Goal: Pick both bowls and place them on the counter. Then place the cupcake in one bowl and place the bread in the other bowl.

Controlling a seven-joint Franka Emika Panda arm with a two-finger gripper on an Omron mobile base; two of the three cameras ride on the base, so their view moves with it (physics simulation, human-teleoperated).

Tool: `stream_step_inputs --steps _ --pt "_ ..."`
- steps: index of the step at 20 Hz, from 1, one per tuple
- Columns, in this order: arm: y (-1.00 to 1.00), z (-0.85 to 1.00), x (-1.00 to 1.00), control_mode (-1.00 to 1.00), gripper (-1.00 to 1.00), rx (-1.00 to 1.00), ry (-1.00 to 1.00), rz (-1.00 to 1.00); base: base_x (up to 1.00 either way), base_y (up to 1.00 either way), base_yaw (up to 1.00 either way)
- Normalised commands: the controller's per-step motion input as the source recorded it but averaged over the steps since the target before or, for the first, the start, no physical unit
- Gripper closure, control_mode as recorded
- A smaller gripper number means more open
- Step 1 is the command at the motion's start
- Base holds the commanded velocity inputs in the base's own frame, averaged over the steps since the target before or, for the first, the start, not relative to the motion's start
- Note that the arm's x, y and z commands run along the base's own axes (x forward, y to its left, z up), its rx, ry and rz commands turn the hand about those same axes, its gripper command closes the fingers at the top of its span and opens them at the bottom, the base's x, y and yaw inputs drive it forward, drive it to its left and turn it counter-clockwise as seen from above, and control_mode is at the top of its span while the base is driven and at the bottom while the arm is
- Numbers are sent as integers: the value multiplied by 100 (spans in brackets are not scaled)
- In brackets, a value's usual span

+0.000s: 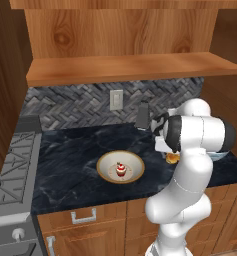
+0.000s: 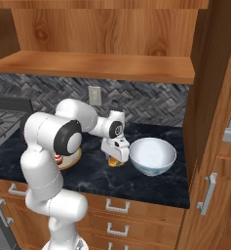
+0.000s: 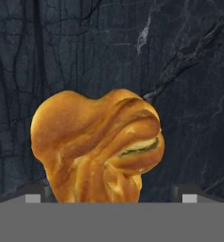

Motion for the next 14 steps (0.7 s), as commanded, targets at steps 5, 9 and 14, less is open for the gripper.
stream_step_inputs --steps 5,9,14 --pt "0 -8 9 -100 -100 0 -9 0 0 0 0" --pt "0 -16 5 -100 -100 0 -12 1 0 0 0" --pt "0 -17 0 -100 -100 0 -9 2 0 0 0"
